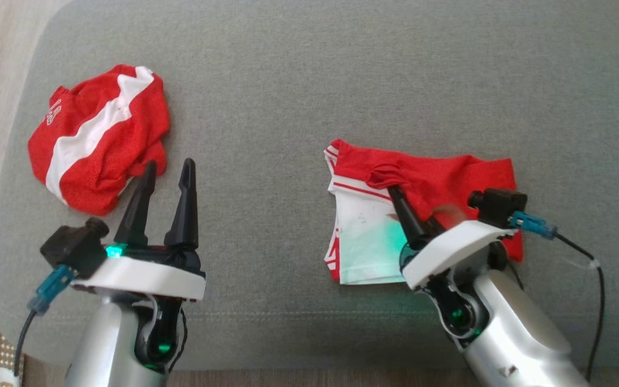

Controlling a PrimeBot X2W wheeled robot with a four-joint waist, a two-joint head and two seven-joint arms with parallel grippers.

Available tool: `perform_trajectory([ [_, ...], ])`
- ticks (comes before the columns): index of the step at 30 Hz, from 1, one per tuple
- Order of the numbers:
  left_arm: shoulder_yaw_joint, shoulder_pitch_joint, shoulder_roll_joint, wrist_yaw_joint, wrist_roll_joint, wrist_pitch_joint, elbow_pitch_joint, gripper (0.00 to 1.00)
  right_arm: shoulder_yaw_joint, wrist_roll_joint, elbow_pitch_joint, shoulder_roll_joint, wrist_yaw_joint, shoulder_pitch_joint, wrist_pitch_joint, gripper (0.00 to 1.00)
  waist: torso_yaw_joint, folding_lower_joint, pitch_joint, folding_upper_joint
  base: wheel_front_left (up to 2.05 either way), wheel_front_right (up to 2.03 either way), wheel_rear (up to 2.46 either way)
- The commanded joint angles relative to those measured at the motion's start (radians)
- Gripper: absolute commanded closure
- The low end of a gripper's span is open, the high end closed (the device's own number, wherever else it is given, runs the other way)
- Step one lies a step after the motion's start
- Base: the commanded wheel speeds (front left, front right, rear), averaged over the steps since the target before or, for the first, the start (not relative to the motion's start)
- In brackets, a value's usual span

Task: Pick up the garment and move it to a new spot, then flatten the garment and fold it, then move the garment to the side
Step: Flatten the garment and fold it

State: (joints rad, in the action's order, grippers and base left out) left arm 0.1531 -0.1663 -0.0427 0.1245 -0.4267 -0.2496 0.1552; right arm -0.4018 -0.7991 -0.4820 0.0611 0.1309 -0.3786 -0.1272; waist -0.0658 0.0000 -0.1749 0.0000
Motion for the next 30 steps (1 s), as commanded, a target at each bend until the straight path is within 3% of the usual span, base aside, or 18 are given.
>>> perform_trajectory([
  [1,-0.023,-0.026,-0.008,0.006,-0.006,-0.012,-0.030,0.00,-0.028,-0.013,0.023,-0.011,0.000,-0.045,-0.020,1.00,-0.004,0.0000,-0.004,0.0000,0.00,0.00,0.00],
  [8,-0.011,-0.033,-0.008,0.006,-0.014,-0.012,-0.026,0.00,-0.120,-0.118,-0.108,-0.011,0.000,-0.111,-0.099,1.00,-0.024,0.0000,-0.022,0.0000,0.00,0.00,0.00],
  [9,-0.011,-0.033,-0.008,0.006,-0.016,-0.012,-0.024,0.00,-0.129,-0.133,-0.125,-0.011,0.000,-0.119,-0.106,0.64,-0.026,0.0000,-0.024,0.0000,0.00,0.00,0.00],
  [10,-0.010,-0.034,-0.008,0.006,-0.018,-0.012,-0.024,0.00,-0.138,-0.146,-0.141,-0.011,0.000,-0.128,-0.113,0.03,-0.028,0.0000,-0.025,0.0000,0.00,0.00,0.00],
  [17,-0.017,-0.035,-0.008,0.006,-0.019,-0.012,-0.015,0.00,-0.224,-0.244,-0.180,-0.011,0.000,-0.179,-0.131,0.00,-0.023,0.0000,-0.027,0.0000,0.00,0.00,0.00],
  [22,-0.025,-0.026,-0.008,0.006,-0.015,-0.012,-0.013,0.00,-0.226,-0.246,-0.164,-0.011,0.000,-0.212,-0.134,0.00,-0.001,0.0000,-0.009,0.0000,0.00,0.00,0.00],
  [25,-0.029,-0.020,-0.008,0.006,-0.012,-0.012,-0.015,0.00,-0.155,-0.180,-0.161,-0.011,0.000,-0.235,-0.134,0.00,0.016,0.0000,0.006,0.0000,0.00,0.00,0.00],
  [30,-0.040,-0.006,-0.008,0.004,-0.006,-0.012,-0.023,0.00,0.027,0.062,-0.157,0.004,0.000,-0.261,-0.134,0.00,0.043,0.0000,0.029,0.0000,0.00,0.00,0.00],
])
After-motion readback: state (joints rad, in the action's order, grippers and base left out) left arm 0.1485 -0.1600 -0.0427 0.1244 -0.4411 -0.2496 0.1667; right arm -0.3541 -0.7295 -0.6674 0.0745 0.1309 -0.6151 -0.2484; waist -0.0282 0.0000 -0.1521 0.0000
